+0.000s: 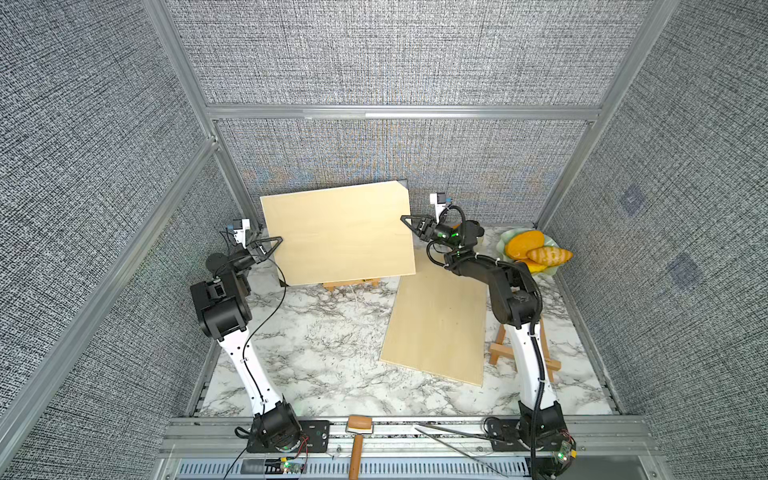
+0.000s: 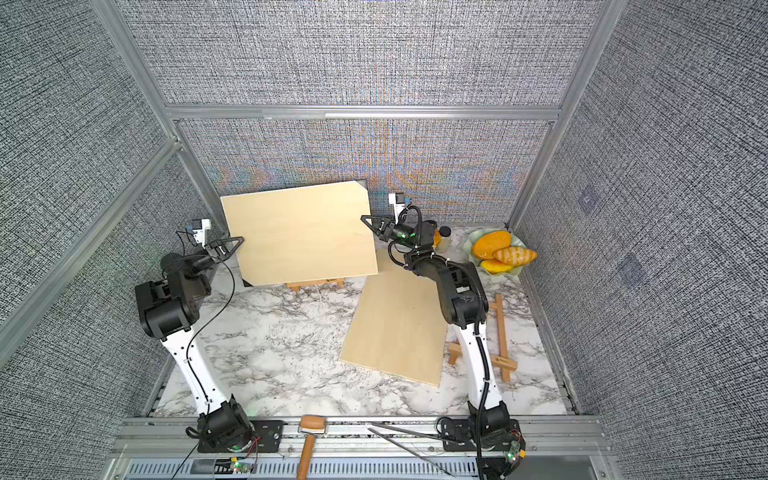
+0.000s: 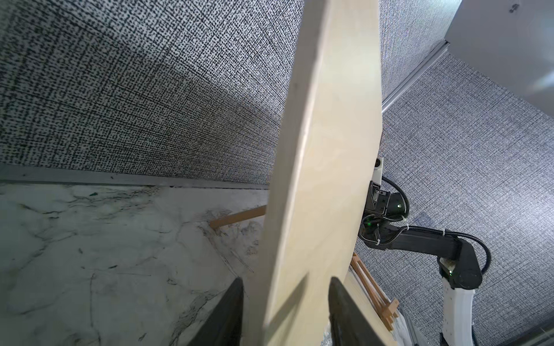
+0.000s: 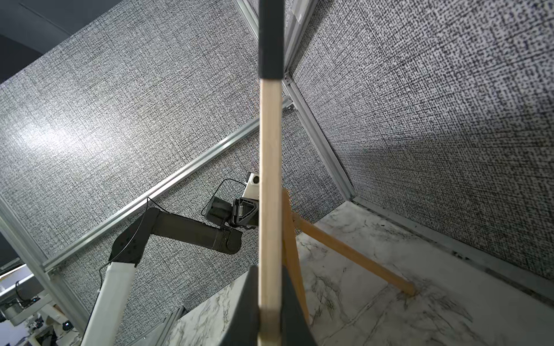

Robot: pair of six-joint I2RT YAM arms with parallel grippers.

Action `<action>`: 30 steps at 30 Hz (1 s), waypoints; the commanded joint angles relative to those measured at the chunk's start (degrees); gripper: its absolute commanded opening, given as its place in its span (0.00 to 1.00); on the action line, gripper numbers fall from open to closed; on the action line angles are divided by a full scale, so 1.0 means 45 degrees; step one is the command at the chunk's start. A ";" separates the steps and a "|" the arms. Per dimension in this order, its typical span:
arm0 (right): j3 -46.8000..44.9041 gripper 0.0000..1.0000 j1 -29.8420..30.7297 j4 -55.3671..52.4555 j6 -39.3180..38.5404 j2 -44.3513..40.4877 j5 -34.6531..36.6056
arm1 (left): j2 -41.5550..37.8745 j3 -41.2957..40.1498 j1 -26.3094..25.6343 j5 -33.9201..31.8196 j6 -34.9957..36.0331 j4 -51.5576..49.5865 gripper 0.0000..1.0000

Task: Disassemble the easel
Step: Pick up the drawing board from the easel.

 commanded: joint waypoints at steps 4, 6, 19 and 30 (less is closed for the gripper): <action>0.0200 0.00 0.0052 -0.0888 0.0105 -0.0455 0.0090 | -0.0622 0.0296 -0.0040 0.0128 -0.0638 0.2453 0.31; 0.0202 0.00 0.0052 -0.1039 -0.0041 -0.0605 0.0055 | -0.0796 0.0336 -0.0076 0.0130 -0.0697 0.2443 0.21; -0.0703 0.00 0.0251 -0.1394 -0.0156 -0.2120 0.0023 | -0.3246 -0.0721 -0.0119 0.0118 -0.0029 0.1066 0.09; -0.5788 0.00 0.0433 0.0106 0.0213 -0.5686 -0.0576 | -0.7730 -0.5249 -0.0089 0.0314 0.1884 -0.0955 0.08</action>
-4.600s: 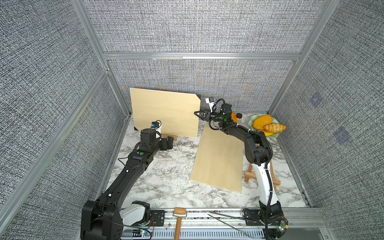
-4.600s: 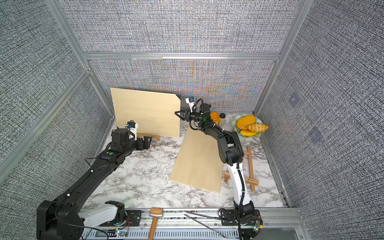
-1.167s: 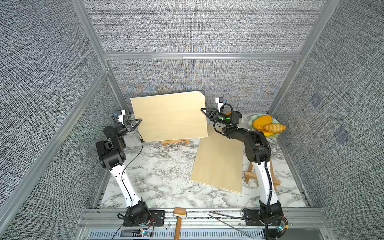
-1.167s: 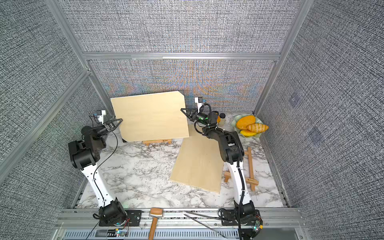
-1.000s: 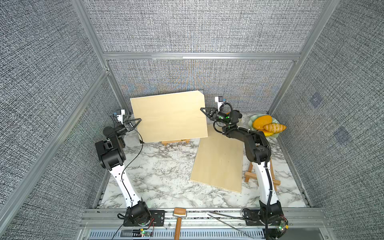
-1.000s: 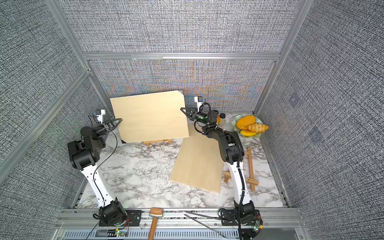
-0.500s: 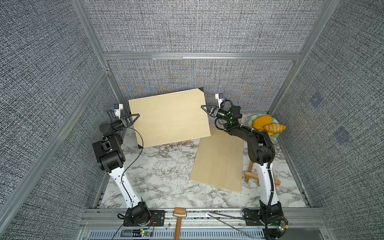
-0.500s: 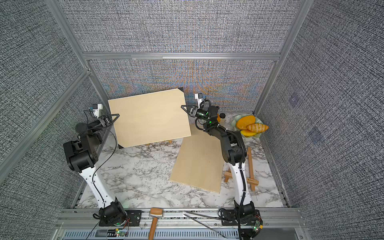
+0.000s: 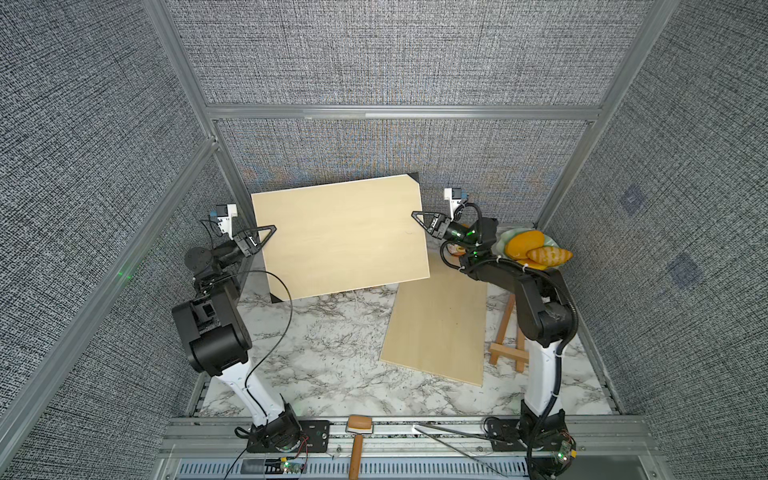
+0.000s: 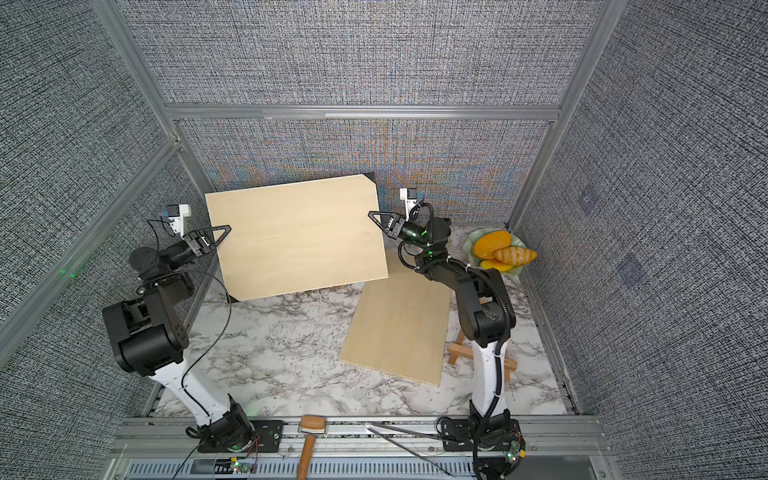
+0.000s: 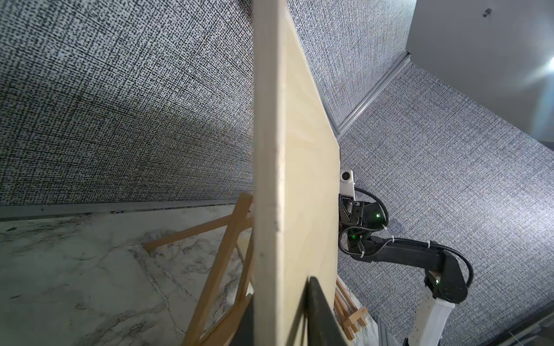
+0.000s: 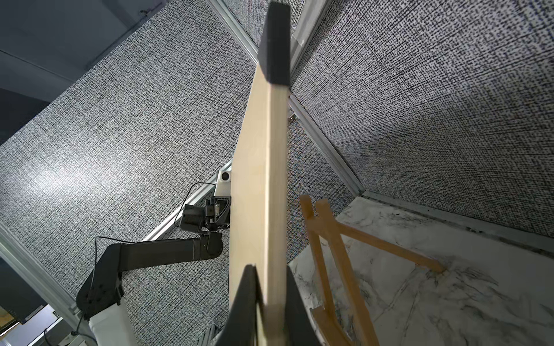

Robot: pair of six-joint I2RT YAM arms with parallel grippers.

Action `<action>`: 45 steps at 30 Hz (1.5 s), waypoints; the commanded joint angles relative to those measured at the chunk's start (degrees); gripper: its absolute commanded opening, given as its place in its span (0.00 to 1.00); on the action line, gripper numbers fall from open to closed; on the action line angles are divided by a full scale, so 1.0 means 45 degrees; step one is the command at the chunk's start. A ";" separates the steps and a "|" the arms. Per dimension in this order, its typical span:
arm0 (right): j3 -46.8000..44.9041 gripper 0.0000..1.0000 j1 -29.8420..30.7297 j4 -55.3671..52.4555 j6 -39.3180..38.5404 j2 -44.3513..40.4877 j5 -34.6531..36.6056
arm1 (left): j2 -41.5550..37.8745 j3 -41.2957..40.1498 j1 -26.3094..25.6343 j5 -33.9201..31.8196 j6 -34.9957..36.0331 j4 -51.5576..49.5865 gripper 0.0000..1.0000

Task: Disassemble the easel
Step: Pick up the drawing board from the easel, then place the drawing board at the center of the board.

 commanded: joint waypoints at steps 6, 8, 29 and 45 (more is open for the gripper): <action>-0.4491 0.00 0.0342 0.1154 -0.0599 -0.3116 -0.1714 | -0.4503 -0.2605 -0.0715 -0.0292 1.1191 -1.1177 0.08; -0.5660 0.00 0.0260 0.1154 -0.1018 -0.3767 -0.1717 | -0.5329 -0.1099 -0.1490 -0.2452 1.8645 -2.0255 0.05; -1.2418 0.00 0.0603 -0.4705 -0.4628 -0.8975 -0.0167 | -0.7147 -0.5093 -0.3027 -0.5933 1.7113 -2.1961 0.05; -1.2178 0.00 0.2348 -0.9123 -0.6577 -0.9540 0.2284 | -0.6405 -0.6514 -0.3174 -0.7330 1.6204 -2.1644 0.03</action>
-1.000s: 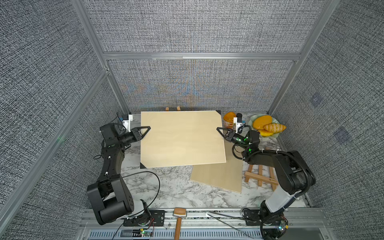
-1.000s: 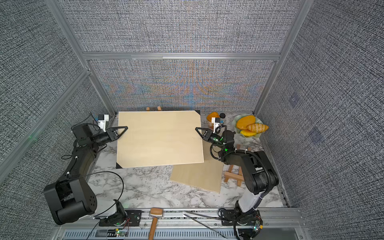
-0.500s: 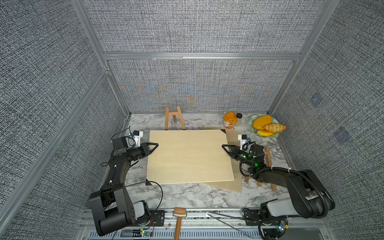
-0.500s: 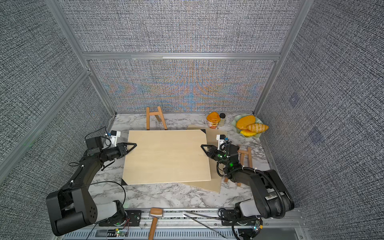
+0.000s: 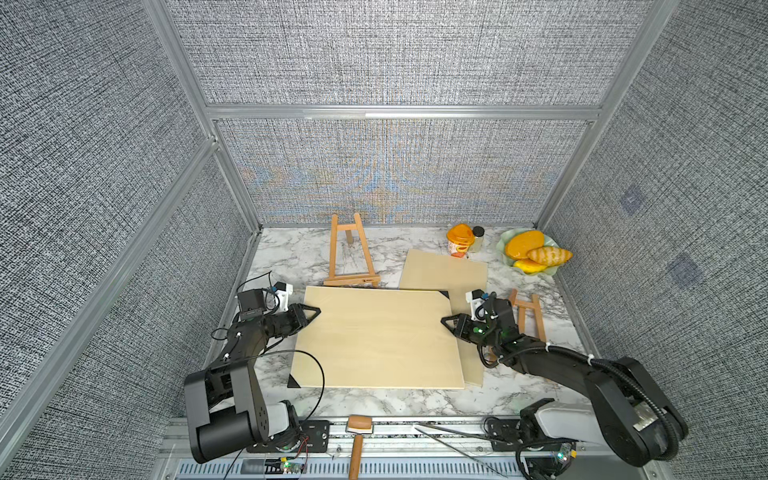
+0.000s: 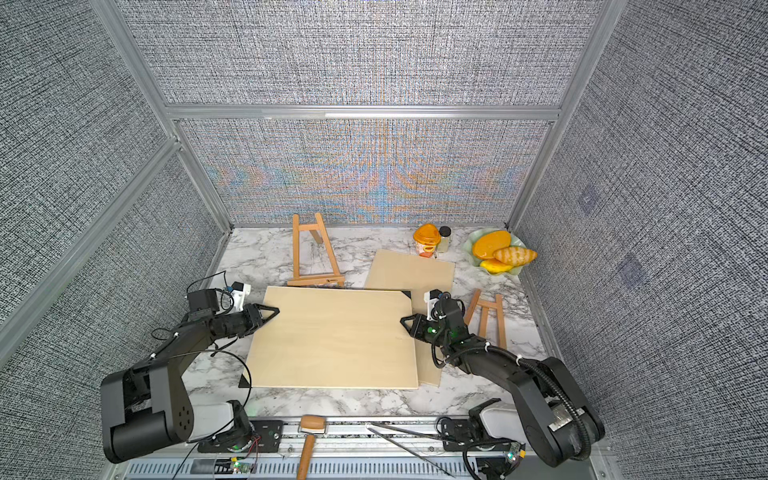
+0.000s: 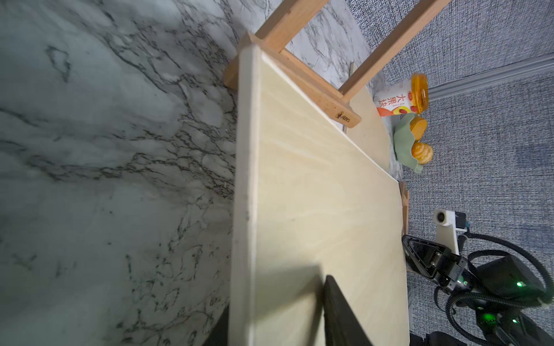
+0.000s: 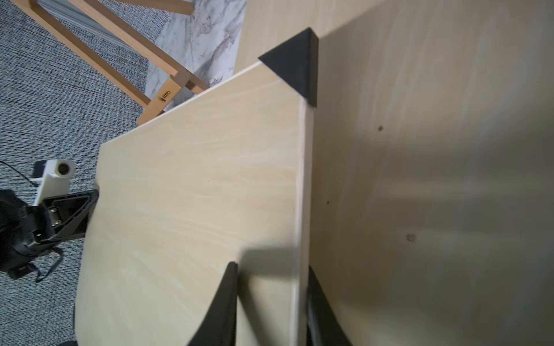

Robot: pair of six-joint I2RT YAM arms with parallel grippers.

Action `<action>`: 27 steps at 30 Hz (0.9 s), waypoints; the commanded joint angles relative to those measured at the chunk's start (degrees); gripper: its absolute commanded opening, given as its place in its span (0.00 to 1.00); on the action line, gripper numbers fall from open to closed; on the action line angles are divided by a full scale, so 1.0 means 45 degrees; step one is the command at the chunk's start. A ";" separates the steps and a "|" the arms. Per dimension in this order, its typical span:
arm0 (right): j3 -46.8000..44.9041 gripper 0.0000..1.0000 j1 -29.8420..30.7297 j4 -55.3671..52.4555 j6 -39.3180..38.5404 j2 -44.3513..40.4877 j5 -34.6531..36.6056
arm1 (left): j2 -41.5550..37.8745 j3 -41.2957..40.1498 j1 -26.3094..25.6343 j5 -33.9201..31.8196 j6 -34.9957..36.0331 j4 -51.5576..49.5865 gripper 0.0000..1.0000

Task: Disassemble the easel
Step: Place the drawing board at the center of the board.

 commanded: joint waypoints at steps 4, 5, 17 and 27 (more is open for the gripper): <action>0.0704 0.00 0.0933 0.1311 -0.2658 0.0355 -0.3878 | 0.0820 0.0060 -0.0543 -0.1164 0.1891 -0.0557 0.03; 0.0798 0.00 0.0964 0.1145 -0.2668 0.0409 -0.3789 | 0.1101 0.0164 -0.0542 -0.1319 0.1961 -0.0764 0.03; 0.2305 0.00 0.1463 0.0755 -0.2802 0.2024 -0.3577 | 0.3511 0.1489 -0.0523 -0.3441 0.1671 -0.2614 0.03; 0.3372 0.00 0.1856 0.1064 -0.2724 0.3383 -0.3460 | 0.4174 0.1499 -0.0231 -0.4707 0.1091 -0.2782 0.15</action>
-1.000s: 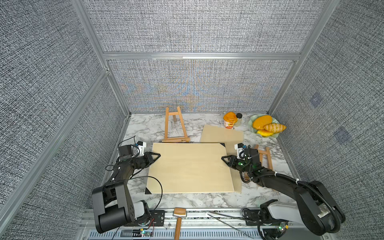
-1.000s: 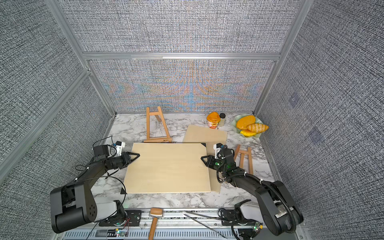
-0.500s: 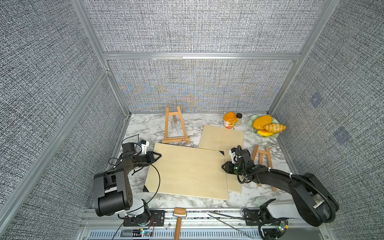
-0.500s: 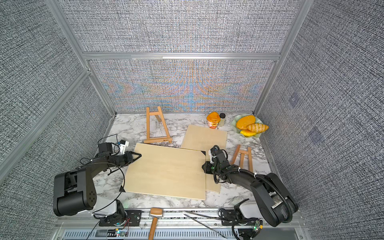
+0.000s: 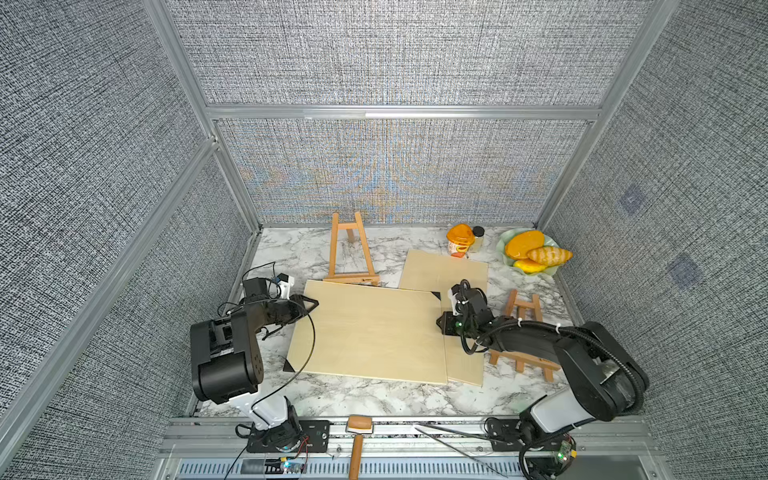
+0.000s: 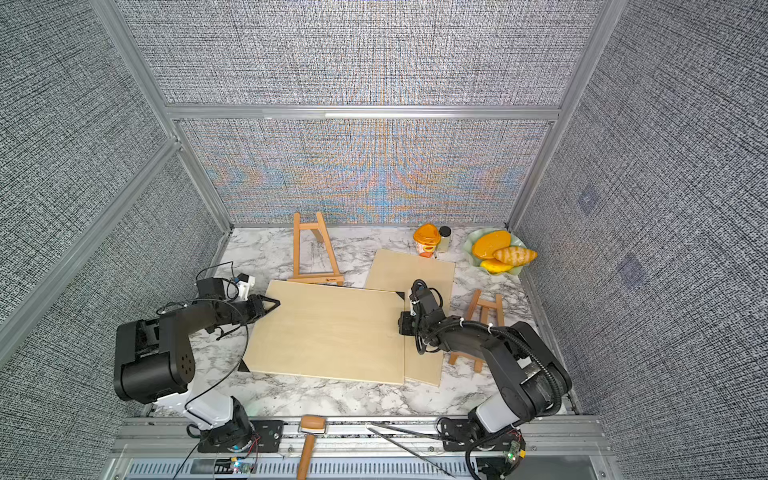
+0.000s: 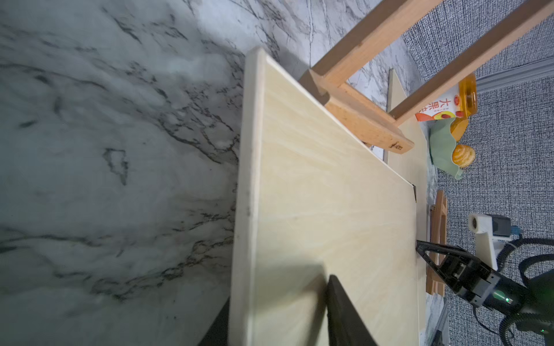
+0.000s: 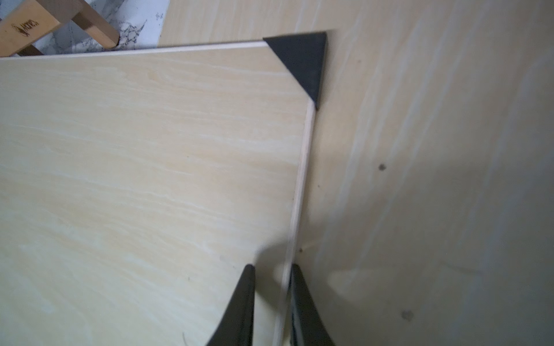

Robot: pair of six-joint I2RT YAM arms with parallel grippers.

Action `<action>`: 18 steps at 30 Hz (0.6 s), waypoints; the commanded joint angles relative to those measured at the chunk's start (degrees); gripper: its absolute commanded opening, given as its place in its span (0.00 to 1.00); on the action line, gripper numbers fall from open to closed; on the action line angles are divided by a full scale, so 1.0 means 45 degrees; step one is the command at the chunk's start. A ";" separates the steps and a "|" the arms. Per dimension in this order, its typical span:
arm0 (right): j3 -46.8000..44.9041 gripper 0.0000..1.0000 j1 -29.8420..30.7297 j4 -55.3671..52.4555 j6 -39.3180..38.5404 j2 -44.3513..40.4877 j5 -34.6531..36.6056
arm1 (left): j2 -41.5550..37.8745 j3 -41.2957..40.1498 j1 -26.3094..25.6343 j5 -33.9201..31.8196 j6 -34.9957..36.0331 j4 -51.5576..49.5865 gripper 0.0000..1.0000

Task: Disassemble the easel
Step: Place the drawing board at the center of the board.

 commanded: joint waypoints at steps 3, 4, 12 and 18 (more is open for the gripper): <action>0.0571 0.00 0.0576 0.3355 -0.0342 0.0268 -0.6185 | 0.0177 -0.0279 -0.0221 -0.4025 -0.0176 -0.3807 0.20; 0.0620 0.00 0.0580 0.3311 -0.0390 0.0289 -0.6185 | 0.0196 -0.0250 -0.0203 -0.4105 -0.0197 -0.3835 0.22; 0.0933 0.00 0.0587 0.2977 -0.0569 0.0541 -0.6243 | -0.0122 -0.0230 -0.0025 -0.4736 -0.0413 -0.3934 0.41; 0.0934 0.00 0.0610 0.3288 -0.0235 0.0701 -0.6302 | -0.0551 -0.0133 0.0062 -0.5227 -0.0508 -0.3993 0.53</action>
